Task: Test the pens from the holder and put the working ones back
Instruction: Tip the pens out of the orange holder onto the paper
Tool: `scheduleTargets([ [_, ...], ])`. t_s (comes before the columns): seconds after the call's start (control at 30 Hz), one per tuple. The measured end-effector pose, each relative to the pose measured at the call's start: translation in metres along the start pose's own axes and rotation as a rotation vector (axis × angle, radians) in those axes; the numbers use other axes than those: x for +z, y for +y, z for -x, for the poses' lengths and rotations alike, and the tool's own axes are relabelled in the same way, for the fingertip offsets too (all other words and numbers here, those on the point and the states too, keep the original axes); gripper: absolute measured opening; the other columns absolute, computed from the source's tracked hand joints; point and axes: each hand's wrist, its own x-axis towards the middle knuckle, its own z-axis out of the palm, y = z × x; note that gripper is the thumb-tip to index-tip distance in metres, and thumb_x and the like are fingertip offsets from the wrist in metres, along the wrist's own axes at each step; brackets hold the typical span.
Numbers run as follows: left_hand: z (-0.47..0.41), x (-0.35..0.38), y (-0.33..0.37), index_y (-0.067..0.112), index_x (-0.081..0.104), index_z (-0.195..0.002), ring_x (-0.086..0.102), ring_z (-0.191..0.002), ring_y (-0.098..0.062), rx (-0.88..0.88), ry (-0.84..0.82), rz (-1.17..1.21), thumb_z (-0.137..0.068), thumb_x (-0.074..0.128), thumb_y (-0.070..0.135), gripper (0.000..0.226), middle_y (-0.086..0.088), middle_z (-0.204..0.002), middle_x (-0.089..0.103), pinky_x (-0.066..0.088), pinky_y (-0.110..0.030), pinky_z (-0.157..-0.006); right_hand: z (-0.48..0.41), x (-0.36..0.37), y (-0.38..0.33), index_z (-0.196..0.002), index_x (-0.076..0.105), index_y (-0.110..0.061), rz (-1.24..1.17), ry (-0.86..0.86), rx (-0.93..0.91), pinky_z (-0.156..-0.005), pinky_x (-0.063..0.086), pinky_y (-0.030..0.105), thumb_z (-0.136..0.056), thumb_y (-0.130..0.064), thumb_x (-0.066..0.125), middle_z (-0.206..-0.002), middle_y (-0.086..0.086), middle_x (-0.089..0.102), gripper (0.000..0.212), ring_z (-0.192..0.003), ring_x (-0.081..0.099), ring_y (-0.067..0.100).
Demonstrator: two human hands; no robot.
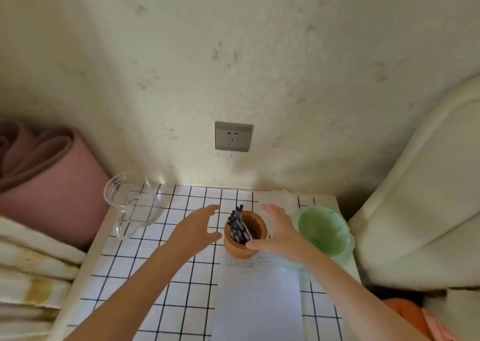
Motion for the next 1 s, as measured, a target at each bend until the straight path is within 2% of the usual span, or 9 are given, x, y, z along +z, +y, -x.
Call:
scheduleTargets([
  [0.2, -0.028, 0.057, -0.023, 0.027, 0.027, -0.143, 0.043, -0.126, -0.011, 0.031, -0.037, 0.105, -0.066, 0.081, 0.029, 0.095, 0.008, -0.14, 0.043, 0.04, -0.031, -0.103, -0.024, 0.038, 0.031, -0.15, 0.001, -0.018, -0.054, -0.006, -0.028, -0.114, 0.023, 0.031, -0.058, -0.042, 0.086, -0.152, -0.004, 0.007, 0.128, -0.139, 0.014, 0.015],
  [0.3, -0.039, 0.078, -0.029, 0.03, 0.041, -0.131, 0.049, -0.116, -0.008, 0.134, 0.032, 0.169, -0.062, 0.083, 0.031, 0.081, 0.012, -0.127, 0.053, 0.043, -0.03, -0.1, -0.038, 0.051, 0.045, -0.15, -0.008, -0.018, -0.075, 0.024, -0.059, -0.113, 0.022, 0.028, -0.06, -0.033, 0.088, -0.153, -0.004, 0.003, 0.132, -0.139, 0.014, 0.014],
  [0.43, -0.041, 0.091, -0.034, 0.031, 0.044, -0.127, 0.05, -0.1, 0.001, 0.237, 0.113, 0.226, -0.062, 0.083, 0.029, 0.076, 0.021, -0.11, 0.054, 0.041, -0.01, -0.081, -0.051, 0.064, 0.057, -0.149, -0.013, -0.019, -0.073, 0.105, -0.104, -0.114, 0.025, 0.033, -0.057, -0.034, 0.09, -0.152, -0.001, 0.006, 0.139, -0.137, 0.02, 0.015],
  [0.53, -0.04, 0.098, -0.042, 0.028, 0.041, -0.131, 0.05, -0.094, 0.006, 0.272, 0.164, 0.269, -0.063, 0.083, 0.028, 0.08, 0.022, -0.108, 0.051, 0.038, -0.005, -0.072, -0.052, 0.07, 0.065, -0.149, -0.014, -0.021, -0.111, 0.177, -0.164, -0.108, 0.029, 0.029, -0.055, -0.033, 0.091, -0.151, -0.003, 0.004, 0.142, -0.134, 0.022, 0.014],
  [0.7, -0.02, 0.129, -0.062, 0.016, 0.039, -0.137, 0.055, -0.099, -0.008, 0.189, 0.273, 0.297, -0.071, 0.079, 0.023, 0.077, 0.004, -0.121, 0.056, 0.045, -0.013, -0.077, -0.042, 0.098, 0.085, -0.15, -0.009, -0.019, -0.296, 0.307, -0.2, -0.099, 0.033, 0.023, -0.057, -0.02, 0.091, -0.152, -0.001, 0.009, 0.136, -0.131, 0.027, 0.01],
  [0.77, -0.006, 0.139, -0.066, 0.016, 0.039, -0.137, 0.055, -0.097, -0.007, 0.151, 0.244, 0.301, -0.074, 0.076, 0.02, 0.073, 0.002, -0.123, 0.057, 0.047, -0.015, -0.078, -0.037, 0.111, 0.091, -0.15, -0.003, -0.018, -0.333, 0.355, -0.202, -0.099, 0.038, 0.027, -0.055, -0.019, 0.092, -0.152, 0.001, 0.014, 0.134, -0.134, 0.031, 0.016],
  [0.87, 0.015, 0.151, -0.07, 0.018, 0.039, -0.138, 0.055, -0.1, -0.008, 0.145, 0.235, 0.332, -0.078, 0.073, 0.016, 0.069, 0.001, -0.124, 0.057, 0.048, -0.023, -0.088, -0.027, 0.129, 0.093, -0.15, -0.004, -0.015, -0.367, 0.395, -0.161, -0.102, 0.037, 0.03, -0.055, -0.02, 0.092, -0.153, 0.004, 0.012, 0.136, -0.136, 0.031, 0.022],
  [0.93, 0.027, 0.153, -0.072, 0.019, 0.039, -0.137, 0.055, -0.102, -0.008, 0.144, 0.244, 0.376, -0.08, 0.071, 0.015, 0.066, 0.001, -0.123, 0.057, 0.048, -0.025, -0.09, -0.022, 0.135, 0.091, -0.15, -0.003, -0.014, -0.407, 0.401, -0.147, -0.108, 0.037, 0.039, -0.056, -0.022, 0.092, -0.154, 0.007, 0.015, 0.134, -0.137, 0.032, 0.024],
  [1.0, 0.038, 0.159, -0.077, 0.02, 0.04, -0.136, 0.055, -0.102, -0.008, 0.137, 0.238, 0.386, -0.08, 0.07, 0.016, 0.063, 0.005, -0.12, 0.057, 0.047, -0.023, -0.089, -0.017, 0.141, 0.092, -0.15, 0.002, -0.013, -0.439, 0.403, -0.148, -0.107, 0.037, 0.039, -0.059, -0.019, 0.09, -0.153, 0.008, 0.02, 0.126, -0.136, 0.034, 0.024],
])
